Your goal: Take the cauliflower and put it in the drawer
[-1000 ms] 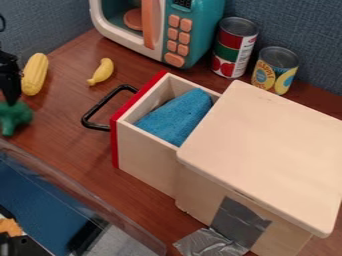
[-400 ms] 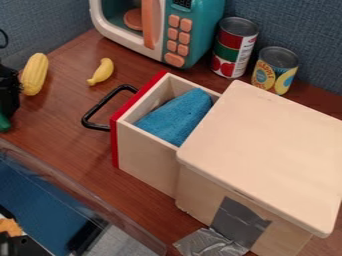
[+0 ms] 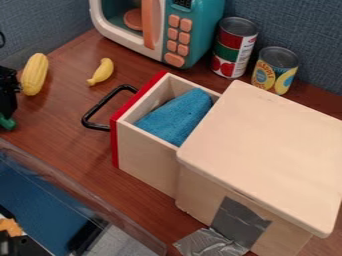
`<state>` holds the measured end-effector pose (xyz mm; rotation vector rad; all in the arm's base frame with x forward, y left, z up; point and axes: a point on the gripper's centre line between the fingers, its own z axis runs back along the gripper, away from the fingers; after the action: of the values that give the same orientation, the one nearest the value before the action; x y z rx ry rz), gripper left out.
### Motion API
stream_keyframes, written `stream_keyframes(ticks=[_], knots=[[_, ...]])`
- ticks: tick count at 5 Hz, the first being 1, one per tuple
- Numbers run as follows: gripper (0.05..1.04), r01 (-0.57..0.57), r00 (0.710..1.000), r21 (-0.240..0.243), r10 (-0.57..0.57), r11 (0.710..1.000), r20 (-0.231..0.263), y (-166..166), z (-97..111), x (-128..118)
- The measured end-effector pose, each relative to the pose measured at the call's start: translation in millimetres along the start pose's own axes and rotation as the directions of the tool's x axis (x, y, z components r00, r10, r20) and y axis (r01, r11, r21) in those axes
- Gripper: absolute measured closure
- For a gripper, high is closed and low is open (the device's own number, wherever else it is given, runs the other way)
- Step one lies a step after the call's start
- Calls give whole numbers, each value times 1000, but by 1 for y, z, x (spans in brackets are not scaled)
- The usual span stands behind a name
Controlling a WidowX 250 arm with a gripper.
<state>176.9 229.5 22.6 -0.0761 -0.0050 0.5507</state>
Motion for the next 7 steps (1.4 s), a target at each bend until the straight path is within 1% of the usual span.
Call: stream_keyframes(ticks=[1,2,3,4,5,6,7], knots=[[334,29,999,-41,-28,999,30,-5,22,-1],[334,53,996,-103,-44,993,83,-16,60,-5],[335,94,990,-182,-73,979,119,-37,95,-15],[335,183,975,-195,-153,964,159,-72,126,-29],[335,274,958,-214,-245,938,152,-113,129,-47],[335,318,947,-233,-301,919,109,-149,120,-61],[335,363,931,-203,-348,909,106,-177,111,-66]])
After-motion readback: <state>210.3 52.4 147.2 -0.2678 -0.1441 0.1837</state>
